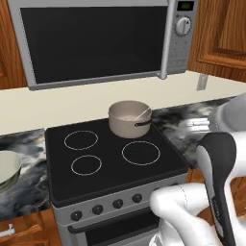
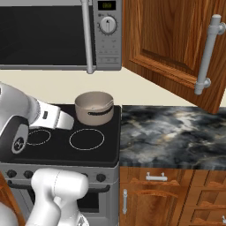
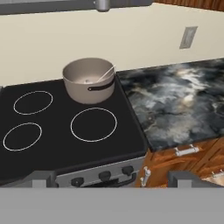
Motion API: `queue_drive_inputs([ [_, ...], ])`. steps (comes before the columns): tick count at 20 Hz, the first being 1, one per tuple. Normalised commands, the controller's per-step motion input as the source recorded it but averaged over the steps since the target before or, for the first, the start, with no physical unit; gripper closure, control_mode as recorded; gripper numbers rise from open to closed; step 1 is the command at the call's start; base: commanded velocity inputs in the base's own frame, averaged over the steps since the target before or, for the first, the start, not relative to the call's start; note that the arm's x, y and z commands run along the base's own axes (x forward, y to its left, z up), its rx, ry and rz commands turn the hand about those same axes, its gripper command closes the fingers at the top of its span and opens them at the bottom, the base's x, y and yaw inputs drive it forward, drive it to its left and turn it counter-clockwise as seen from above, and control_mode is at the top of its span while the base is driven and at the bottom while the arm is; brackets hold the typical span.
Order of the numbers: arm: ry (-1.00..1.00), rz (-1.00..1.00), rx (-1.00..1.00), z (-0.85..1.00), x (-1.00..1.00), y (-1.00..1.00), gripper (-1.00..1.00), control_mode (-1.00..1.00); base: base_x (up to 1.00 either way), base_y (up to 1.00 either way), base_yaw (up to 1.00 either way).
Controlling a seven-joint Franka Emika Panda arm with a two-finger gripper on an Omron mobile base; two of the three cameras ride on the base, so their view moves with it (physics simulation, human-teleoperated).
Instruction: Open the cabinet and move the ladle to the pot. Then close the cabinet.
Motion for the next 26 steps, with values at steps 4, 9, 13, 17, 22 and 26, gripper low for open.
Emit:
queue_drive_inputs([
  [4, -0.11, 0.02, 0.0, 0.14, -0.48, 0.0, -1.0, -1.0, 0.0, 0.0, 0.0],
  [9, -0.13, 0.06, 0.0, 0.01, -0.33, 0.0, -1.0, -1.0, 0.0, 0.0, 0.0],
  [13, -0.16, 0.12, 0.0, 0.0, -0.15, 0.0, -1.0, -1.0, 0.0, 0.0, 0.0],
  [17, -0.11, 0.09, 0.0, 0.0, -0.11, 0.0, -1.0, -1.0, 0.0, 0.0, 0.0],
  [22, 0.0, 0.01, 0.0, 0.0, -0.01, 0.0, -1.0, 1.0, 0.0, 0.0, 0.0],
  [26, 0.0, 0.0, 0.0, 0.0, 0.0, 0.0, -1.0, 1.0, -0.27, -0.04, 0.0],
])
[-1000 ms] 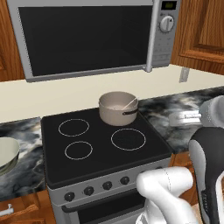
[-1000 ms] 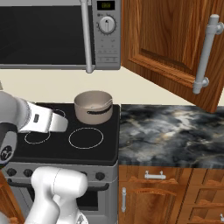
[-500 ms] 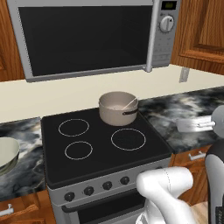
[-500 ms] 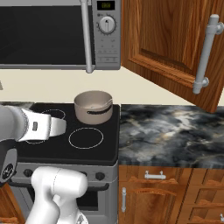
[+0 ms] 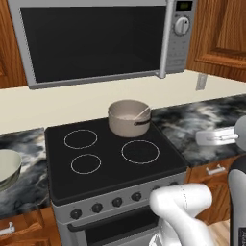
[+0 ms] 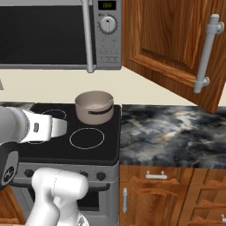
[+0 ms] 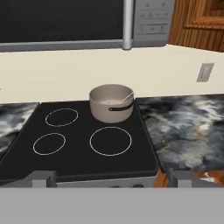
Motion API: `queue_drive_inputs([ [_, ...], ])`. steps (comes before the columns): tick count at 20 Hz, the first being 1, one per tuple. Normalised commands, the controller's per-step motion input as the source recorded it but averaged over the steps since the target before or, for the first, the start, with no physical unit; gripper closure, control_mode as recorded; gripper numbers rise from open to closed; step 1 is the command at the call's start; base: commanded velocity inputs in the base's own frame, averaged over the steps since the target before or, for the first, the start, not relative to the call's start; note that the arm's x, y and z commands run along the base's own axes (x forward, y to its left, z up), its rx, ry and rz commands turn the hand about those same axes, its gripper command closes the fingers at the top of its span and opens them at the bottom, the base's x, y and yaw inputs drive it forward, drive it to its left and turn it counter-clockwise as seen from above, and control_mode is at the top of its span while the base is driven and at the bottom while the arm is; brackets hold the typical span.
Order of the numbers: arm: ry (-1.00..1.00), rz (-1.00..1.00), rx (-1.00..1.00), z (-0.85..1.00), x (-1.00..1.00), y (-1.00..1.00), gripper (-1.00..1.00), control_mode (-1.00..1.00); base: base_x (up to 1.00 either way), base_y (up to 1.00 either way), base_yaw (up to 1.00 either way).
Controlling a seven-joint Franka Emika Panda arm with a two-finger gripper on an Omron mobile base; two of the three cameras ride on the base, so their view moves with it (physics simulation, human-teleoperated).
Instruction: Open the cabinet and move the ladle to the pot. Then close the cabinet.
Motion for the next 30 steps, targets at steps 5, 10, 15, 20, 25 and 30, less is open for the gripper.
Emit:
queue_drive_inputs([
  [5, 0.0, 0.0, 0.0, 0.0, 0.0, 0.0, -1.0, 1.0, -0.69, -0.29, 0.0],
  [10, 0.0, 0.0, 0.0, 0.0, 0.0, 0.0, -1.0, 1.0, -0.63, -0.33, 0.0],
  [15, 0.0, 0.0, 0.0, 0.0, 0.0, 0.0, -1.0, 1.0, -0.25, -0.56, 0.0],
  [20, 0.0, 0.0, 0.0, 0.0, 0.0, 0.0, -1.0, 1.0, -0.01, -0.79, 0.0],
  [25, 0.0, 0.0, 0.0, 0.0, 0.0, 0.0, -1.0, 1.0, 0.0, -0.78, 0.0],
  [30, 0.0, 0.0, 0.0, 0.0, 0.0, 0.0, -1.0, 1.0, -0.13, -0.63, 0.0],
])
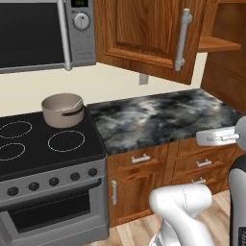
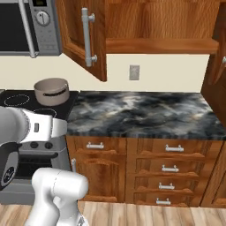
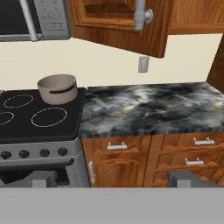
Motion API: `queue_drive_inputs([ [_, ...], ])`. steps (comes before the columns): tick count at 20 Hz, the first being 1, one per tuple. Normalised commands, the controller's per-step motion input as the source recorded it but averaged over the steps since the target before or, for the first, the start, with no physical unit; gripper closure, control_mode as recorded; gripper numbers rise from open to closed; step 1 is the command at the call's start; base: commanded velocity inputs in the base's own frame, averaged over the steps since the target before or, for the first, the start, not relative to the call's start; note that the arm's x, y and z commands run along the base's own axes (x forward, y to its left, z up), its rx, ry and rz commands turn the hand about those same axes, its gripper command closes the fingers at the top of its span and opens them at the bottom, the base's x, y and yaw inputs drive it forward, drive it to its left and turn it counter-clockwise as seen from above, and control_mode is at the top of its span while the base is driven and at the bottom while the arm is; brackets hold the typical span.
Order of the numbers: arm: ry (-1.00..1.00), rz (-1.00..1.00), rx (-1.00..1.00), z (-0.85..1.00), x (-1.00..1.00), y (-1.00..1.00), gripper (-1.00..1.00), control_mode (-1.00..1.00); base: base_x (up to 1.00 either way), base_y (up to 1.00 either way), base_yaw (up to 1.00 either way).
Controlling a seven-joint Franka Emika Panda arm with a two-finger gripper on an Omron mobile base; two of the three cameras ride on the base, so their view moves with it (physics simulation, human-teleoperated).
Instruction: Open the cabinet and move the ladle to the pot. Then close the cabinet.
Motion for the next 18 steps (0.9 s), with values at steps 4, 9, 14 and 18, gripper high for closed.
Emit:
queue_drive_inputs([
  [4, 0.0, 0.0, 0.0, 0.0, 0.0, 0.0, -1.0, 1.0, -0.06, -0.51, 0.0],
  [9, 0.0, 0.0, 0.0, 0.0, 0.0, 0.0, -1.0, 1.0, 0.0, -0.43, 0.0],
  [14, 0.0, 0.0, 0.0, 0.0, 0.0, 0.0, -1.0, 1.0, 0.01, -0.34, 0.0],
  [18, 0.0, 0.0, 0.0, 0.0, 0.0, 0.0, -1.0, 1.0, 0.06, -0.37, 0.0],
])
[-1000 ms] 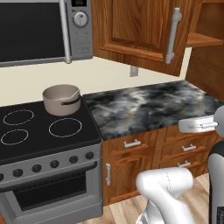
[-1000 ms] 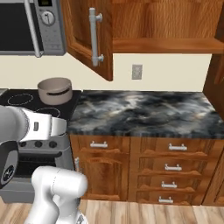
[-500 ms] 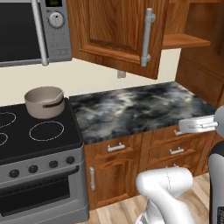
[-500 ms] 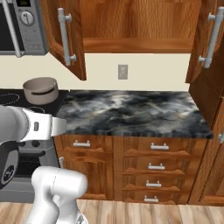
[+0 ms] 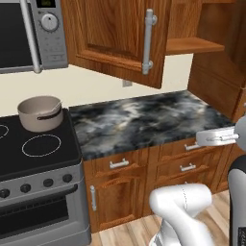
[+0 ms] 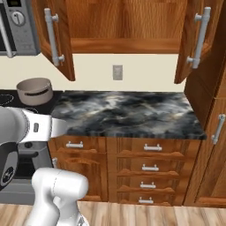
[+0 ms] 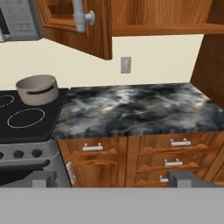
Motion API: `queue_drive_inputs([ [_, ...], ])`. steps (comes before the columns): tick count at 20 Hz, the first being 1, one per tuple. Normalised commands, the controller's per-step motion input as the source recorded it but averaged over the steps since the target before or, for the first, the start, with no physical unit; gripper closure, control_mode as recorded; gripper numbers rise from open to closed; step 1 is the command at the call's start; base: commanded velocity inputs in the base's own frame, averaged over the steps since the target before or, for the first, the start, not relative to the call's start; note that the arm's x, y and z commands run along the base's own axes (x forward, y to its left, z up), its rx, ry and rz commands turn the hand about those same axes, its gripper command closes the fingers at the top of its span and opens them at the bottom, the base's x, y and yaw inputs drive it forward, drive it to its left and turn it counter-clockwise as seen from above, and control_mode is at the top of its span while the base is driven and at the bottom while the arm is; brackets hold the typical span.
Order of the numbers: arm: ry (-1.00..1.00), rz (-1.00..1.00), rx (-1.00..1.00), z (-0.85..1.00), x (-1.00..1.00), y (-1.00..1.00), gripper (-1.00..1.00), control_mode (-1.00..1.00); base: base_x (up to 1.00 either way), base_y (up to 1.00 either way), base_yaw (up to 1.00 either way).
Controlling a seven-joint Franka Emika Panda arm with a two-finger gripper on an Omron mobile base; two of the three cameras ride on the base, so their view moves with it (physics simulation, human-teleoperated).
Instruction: Open the cabinet and move the ladle to the pot. Then close the cabinet.
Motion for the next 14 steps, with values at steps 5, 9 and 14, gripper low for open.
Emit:
queue_drive_inputs([
  [5, 0.0, 0.0, 0.0, 0.0, 0.0, 0.0, -1.0, 1.0, 0.15, -0.39, 0.0],
  [9, 0.0, 0.0, 0.0, 0.0, 0.0, 0.0, -1.0, 1.0, 0.18, -0.41, 0.0],
  [14, 0.0, 0.0, 0.0, 0.0, 0.0, 0.0, -1.0, 1.0, 0.24, -0.28, 0.0],
])
